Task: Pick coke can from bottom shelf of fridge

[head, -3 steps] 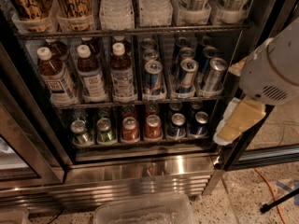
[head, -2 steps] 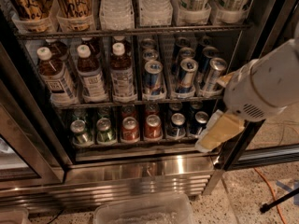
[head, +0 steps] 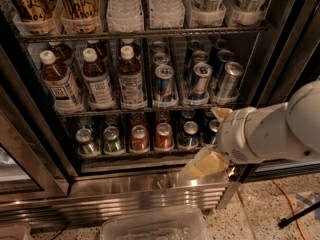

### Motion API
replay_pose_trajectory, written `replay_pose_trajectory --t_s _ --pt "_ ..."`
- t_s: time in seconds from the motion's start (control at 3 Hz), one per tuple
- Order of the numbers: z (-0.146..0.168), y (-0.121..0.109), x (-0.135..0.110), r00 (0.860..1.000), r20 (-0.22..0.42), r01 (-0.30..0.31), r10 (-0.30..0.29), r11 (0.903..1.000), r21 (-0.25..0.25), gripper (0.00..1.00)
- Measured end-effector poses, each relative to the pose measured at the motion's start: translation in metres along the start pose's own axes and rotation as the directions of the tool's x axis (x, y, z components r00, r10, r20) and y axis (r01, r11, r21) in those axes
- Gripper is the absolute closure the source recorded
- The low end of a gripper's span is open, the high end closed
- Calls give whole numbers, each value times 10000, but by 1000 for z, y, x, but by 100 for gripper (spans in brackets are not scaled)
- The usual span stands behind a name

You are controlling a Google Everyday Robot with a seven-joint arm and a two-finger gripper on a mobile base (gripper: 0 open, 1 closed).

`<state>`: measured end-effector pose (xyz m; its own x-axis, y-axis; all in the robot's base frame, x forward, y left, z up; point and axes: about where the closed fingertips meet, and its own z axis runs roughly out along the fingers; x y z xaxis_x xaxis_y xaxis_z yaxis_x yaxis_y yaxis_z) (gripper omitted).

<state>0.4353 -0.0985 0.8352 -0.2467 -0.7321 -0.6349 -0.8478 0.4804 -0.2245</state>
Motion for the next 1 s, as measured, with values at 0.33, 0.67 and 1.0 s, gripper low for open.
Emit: replay_pose_trajectory --t_s 0.33,0.67,1.0 --pt "33 20 -6 9909 1331 -109 192 9980 -627 0" --pt "33 20 -6 9907 1344 -110 192 9980 -618 0" --pt "39 19 -1 9863 1593 -367 434 9983 -444 0"
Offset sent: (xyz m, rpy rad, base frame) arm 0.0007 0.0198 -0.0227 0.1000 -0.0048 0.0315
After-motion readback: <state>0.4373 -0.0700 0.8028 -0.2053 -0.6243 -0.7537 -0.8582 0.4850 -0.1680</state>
